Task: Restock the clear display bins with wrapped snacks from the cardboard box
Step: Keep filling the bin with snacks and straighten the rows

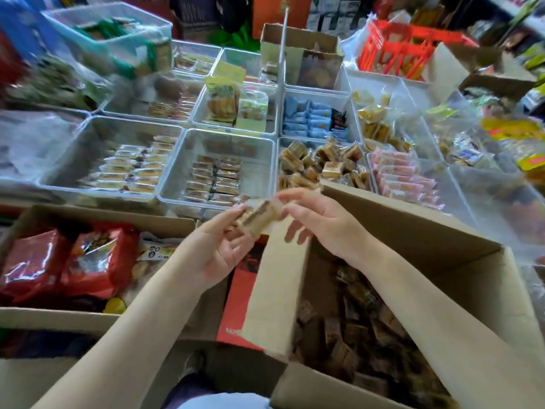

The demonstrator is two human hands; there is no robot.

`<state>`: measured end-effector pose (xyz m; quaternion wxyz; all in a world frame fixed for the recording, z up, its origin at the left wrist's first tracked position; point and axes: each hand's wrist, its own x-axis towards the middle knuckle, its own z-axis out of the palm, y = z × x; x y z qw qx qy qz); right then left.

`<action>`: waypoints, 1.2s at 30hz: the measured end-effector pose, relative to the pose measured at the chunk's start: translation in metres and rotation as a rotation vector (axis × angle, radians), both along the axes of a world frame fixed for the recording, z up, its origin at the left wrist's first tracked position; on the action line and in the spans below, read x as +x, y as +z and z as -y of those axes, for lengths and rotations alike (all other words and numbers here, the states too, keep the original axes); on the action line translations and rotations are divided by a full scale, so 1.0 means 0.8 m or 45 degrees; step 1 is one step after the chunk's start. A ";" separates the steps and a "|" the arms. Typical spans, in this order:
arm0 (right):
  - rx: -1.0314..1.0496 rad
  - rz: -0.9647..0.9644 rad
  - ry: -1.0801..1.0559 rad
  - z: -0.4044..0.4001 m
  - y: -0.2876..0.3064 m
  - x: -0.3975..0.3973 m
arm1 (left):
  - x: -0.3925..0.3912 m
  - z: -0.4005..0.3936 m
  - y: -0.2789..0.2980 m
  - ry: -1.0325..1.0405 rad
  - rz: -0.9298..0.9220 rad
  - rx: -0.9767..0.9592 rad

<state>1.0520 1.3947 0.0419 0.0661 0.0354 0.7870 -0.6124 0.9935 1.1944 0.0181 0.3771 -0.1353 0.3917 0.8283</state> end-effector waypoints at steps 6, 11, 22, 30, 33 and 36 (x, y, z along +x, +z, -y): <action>0.312 -0.186 0.258 0.087 -0.011 -0.106 | -0.095 0.075 -0.019 -0.256 0.201 -0.011; -0.407 0.294 -0.427 0.150 -0.031 -0.201 | -0.182 0.158 -0.067 -0.216 -0.191 -0.745; -0.413 0.770 -0.491 0.252 -0.109 -0.332 | -0.356 0.328 -0.215 -0.437 -1.346 -2.127; -0.262 0.729 -0.359 0.296 -0.157 -0.484 | -0.427 0.349 -0.233 -0.839 -1.192 -2.270; -0.069 0.573 -0.382 0.311 -0.183 -0.546 | -0.438 0.351 -0.226 -0.968 -1.189 -2.236; 0.477 0.227 -0.272 0.323 -0.202 -0.596 | -0.438 0.353 -0.224 -0.977 -1.222 -2.232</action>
